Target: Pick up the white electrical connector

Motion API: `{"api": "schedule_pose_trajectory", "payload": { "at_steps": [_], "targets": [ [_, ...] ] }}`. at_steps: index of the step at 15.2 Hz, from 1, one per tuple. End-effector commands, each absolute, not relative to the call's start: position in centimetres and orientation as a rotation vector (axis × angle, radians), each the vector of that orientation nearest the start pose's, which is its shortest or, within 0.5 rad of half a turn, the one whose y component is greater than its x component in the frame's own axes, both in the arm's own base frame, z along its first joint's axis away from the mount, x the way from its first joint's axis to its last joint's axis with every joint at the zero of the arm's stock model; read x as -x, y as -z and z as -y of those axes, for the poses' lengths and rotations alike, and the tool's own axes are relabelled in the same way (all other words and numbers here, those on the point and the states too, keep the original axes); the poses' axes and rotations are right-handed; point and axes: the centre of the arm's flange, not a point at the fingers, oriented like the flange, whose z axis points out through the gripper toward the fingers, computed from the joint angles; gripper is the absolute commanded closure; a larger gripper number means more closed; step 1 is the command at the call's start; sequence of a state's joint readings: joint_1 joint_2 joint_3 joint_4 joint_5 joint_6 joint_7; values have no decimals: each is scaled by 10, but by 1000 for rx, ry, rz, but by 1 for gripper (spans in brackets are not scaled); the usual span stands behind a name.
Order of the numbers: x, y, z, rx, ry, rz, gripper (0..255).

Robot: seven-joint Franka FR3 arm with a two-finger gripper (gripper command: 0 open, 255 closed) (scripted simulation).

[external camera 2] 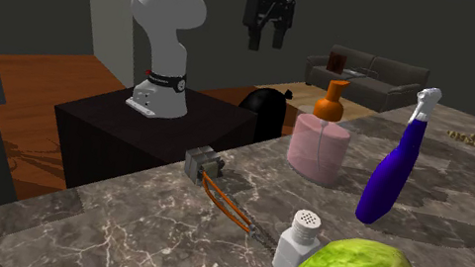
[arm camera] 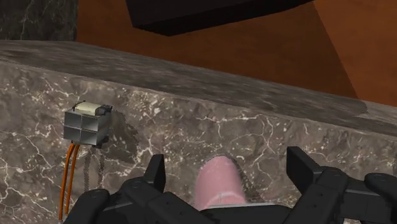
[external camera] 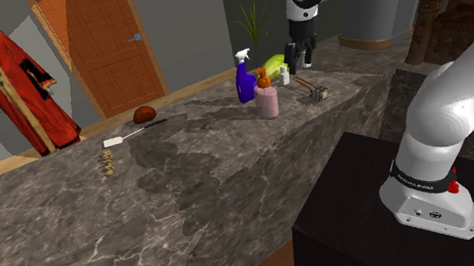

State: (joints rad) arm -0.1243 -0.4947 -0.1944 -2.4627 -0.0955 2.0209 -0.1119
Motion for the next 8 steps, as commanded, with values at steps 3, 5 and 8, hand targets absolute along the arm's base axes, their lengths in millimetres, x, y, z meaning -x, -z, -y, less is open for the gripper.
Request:
{"api": "schedule_pose_trajectory", "payload": {
  "at_steps": [3, 5, 8],
  "targets": [
    [-399, -442, 178, 3129, 79, -319, 0],
    [-407, -428, 199, 3124, 81, -364, 0],
    [-417, -407, 231, 3115, 83, -430, 0]
  ]
}}
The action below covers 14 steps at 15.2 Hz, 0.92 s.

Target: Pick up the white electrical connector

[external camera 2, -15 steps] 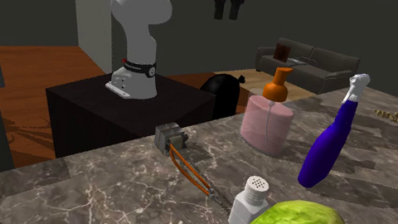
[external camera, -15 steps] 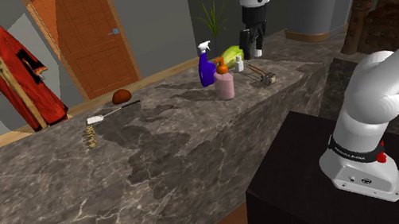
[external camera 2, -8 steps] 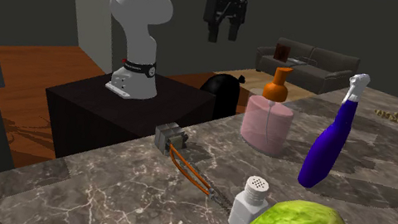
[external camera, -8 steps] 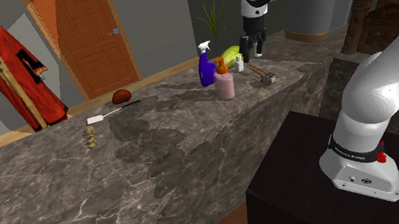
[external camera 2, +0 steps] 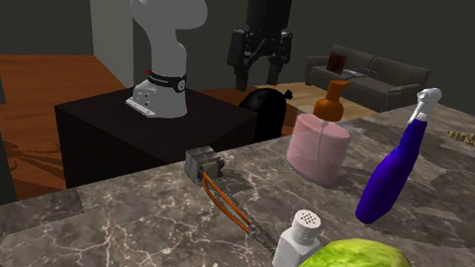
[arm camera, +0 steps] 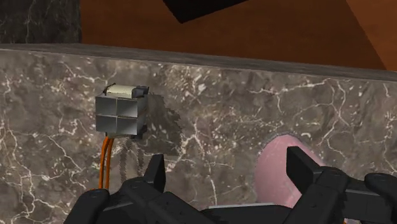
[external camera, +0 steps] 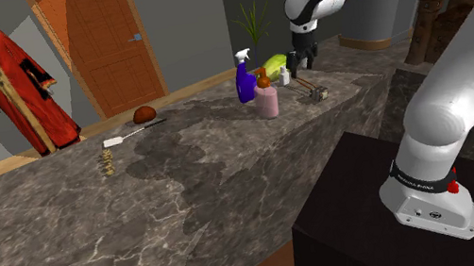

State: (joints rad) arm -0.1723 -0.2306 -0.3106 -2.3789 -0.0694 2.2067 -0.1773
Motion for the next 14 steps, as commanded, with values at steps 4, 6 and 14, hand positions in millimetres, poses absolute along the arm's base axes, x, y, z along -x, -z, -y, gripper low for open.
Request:
{"api": "schedule_pose_trajectory", "payload": {
  "at_steps": [4, 6, 14],
  "targets": [
    [-429, -380, 275, 3101, 86, -519, 0],
    [-433, -366, 296, 3093, 88, -563, 0],
    [-447, -311, 385, 3054, 95, -737, 0]
  ]
}}
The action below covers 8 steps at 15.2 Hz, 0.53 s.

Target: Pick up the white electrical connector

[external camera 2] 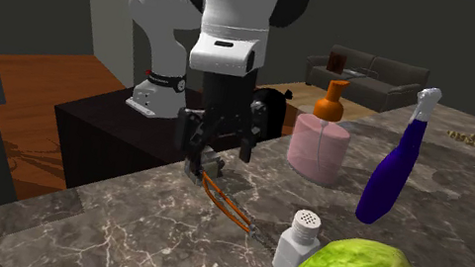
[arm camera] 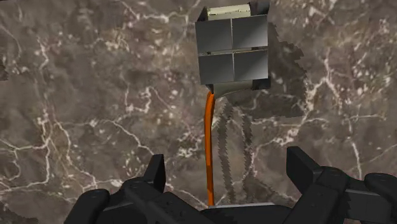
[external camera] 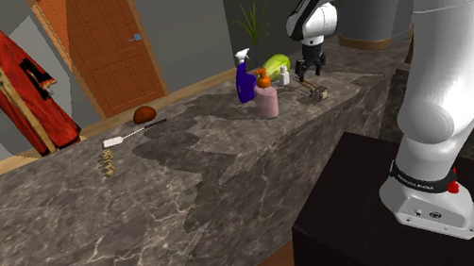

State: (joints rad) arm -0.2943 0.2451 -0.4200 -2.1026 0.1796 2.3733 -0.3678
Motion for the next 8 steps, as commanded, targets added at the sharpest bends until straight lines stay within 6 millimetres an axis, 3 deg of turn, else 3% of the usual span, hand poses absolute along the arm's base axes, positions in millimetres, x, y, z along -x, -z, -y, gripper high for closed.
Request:
{"api": "schedule_pose_trajectory", "payload": {
  "at_steps": [1, 8],
  "targets": [
    [-447, -309, 387, 3053, 95, -741, 0],
    [-447, -269, 387, 3053, 95, -741, 0]
  ]
}}
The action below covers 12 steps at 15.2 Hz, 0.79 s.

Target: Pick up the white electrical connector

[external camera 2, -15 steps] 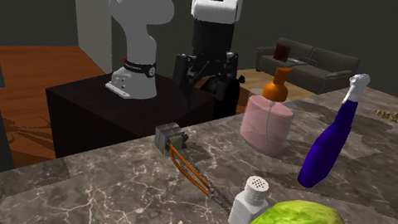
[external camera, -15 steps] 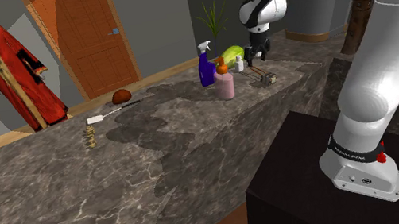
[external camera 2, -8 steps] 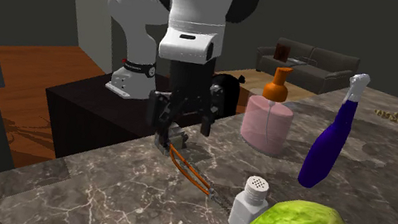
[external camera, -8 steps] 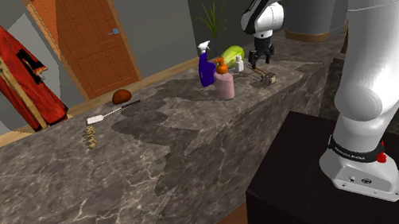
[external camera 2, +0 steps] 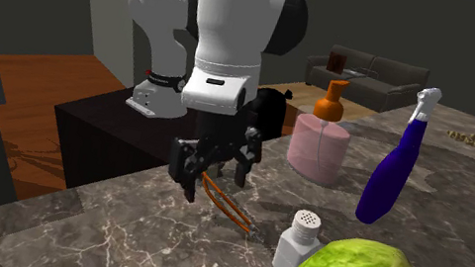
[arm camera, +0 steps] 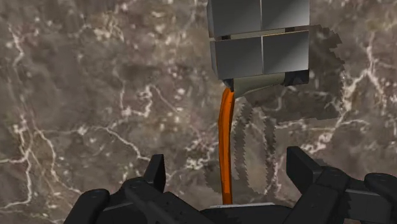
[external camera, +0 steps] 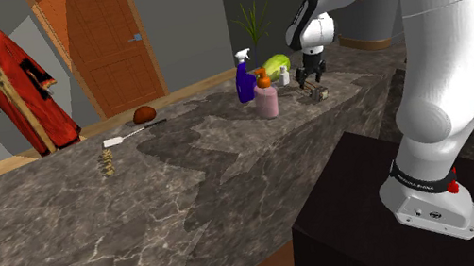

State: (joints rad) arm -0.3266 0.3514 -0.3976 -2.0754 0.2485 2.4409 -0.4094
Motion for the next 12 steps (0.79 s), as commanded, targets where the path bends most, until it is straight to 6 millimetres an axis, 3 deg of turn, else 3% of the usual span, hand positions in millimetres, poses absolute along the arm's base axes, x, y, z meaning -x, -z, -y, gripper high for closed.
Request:
{"api": "schedule_pose_trajectory", "payload": {
  "at_steps": [1, 2, 3, 12],
  "targets": [
    [-447, -269, 387, 3053, 95, -741, 0],
    [-447, -269, 387, 3053, 95, -741, 0],
    [-447, -269, 387, 3053, 95, -741, 255],
    [-447, -269, 387, 3053, 95, -741, 255]
  ]
}}
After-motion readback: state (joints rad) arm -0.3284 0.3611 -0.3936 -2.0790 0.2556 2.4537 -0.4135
